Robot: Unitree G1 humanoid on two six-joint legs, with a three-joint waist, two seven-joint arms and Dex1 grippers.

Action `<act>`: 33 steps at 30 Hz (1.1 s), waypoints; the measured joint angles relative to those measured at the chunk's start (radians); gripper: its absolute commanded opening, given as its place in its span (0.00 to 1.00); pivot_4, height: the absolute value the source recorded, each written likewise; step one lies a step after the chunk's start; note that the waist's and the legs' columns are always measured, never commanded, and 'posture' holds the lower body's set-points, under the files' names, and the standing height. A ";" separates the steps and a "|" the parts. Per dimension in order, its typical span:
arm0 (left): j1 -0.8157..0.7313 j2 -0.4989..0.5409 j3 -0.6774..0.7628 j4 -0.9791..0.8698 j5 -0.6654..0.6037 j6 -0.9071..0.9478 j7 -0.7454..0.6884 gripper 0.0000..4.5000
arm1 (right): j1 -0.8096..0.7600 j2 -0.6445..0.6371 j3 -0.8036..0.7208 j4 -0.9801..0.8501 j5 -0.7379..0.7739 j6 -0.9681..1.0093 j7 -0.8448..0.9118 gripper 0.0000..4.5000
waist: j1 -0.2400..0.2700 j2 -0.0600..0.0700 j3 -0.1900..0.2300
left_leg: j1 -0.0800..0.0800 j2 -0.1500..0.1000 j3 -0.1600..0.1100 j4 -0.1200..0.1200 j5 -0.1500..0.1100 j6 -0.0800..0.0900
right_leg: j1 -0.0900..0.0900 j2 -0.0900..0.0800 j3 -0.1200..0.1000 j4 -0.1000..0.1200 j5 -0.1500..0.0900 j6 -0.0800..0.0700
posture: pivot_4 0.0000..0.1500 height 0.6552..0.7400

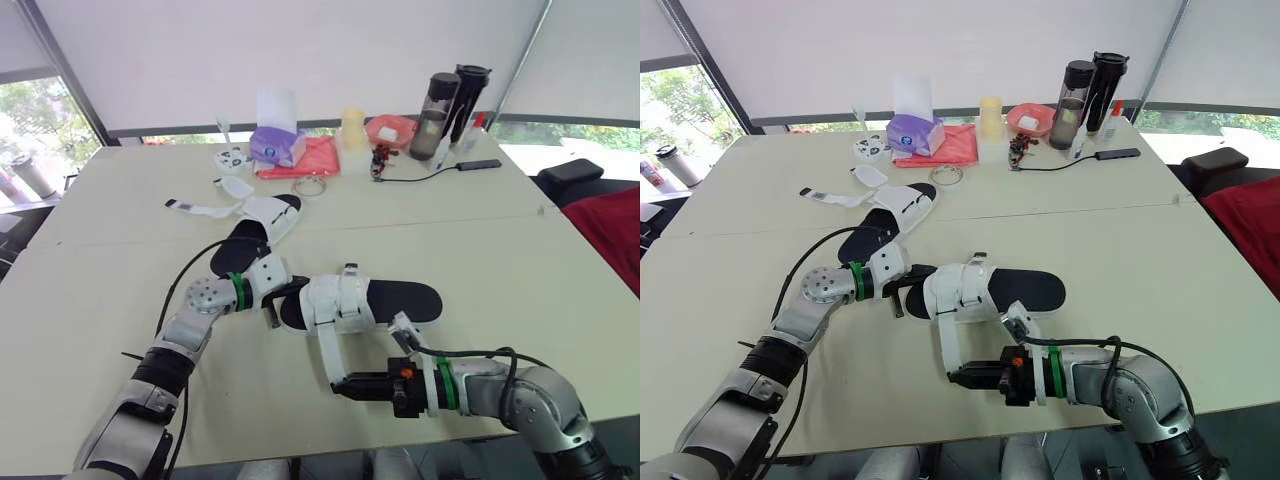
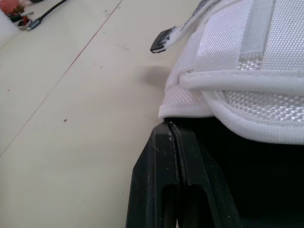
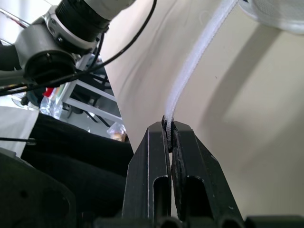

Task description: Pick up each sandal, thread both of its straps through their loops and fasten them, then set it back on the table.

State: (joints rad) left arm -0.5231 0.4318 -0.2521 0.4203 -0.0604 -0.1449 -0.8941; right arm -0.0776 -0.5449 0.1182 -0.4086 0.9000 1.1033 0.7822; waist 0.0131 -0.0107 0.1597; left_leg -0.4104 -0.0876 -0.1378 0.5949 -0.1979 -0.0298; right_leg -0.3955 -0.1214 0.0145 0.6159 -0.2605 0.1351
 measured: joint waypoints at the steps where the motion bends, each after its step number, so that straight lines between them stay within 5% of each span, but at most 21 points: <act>1: 0.000 0.000 0.000 -0.001 0.000 0.000 0.000 0.00 | 0.000 0.005 -0.001 0.000 0.008 0.002 -0.002 0.02 | 0.000 0.000 0.000 | 0.000 0.000 0.000 0.000 0.000 0.000 | 0.000 0.000 0.000 0.000 0.000 0.000 | 1.00 1.00; 23: 0.045 -0.020 0.010 -0.079 0.000 0.049 -0.038 0.00 | -0.078 -0.100 -0.178 -0.086 0.374 0.086 -0.053 0.02 | 0.004 -0.001 0.000 | -0.003 -0.002 0.000 0.000 -0.002 0.002 | 0.000 -0.002 0.000 -0.003 0.000 0.003 | 1.00 1.00; 33: 0.055 -0.020 0.017 -0.090 0.000 0.055 -0.035 0.00 | -0.203 0.059 -0.099 0.005 0.398 0.081 -0.213 0.02 | 0.001 0.000 0.000 | -0.002 -0.002 0.000 0.000 -0.002 0.002 | 0.000 -0.002 0.000 -0.001 0.000 0.003 | 1.00 1.00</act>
State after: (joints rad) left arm -0.4685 0.4123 -0.2355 0.3304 -0.0604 -0.0894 -0.9289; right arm -0.2805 -0.4862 0.0192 -0.4037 1.2975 1.1840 0.5693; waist 0.0137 -0.0109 0.1599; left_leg -0.4123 -0.0895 -0.1380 0.5948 -0.1999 -0.0281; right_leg -0.3960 -0.1231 0.0143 0.6147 -0.2602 0.1380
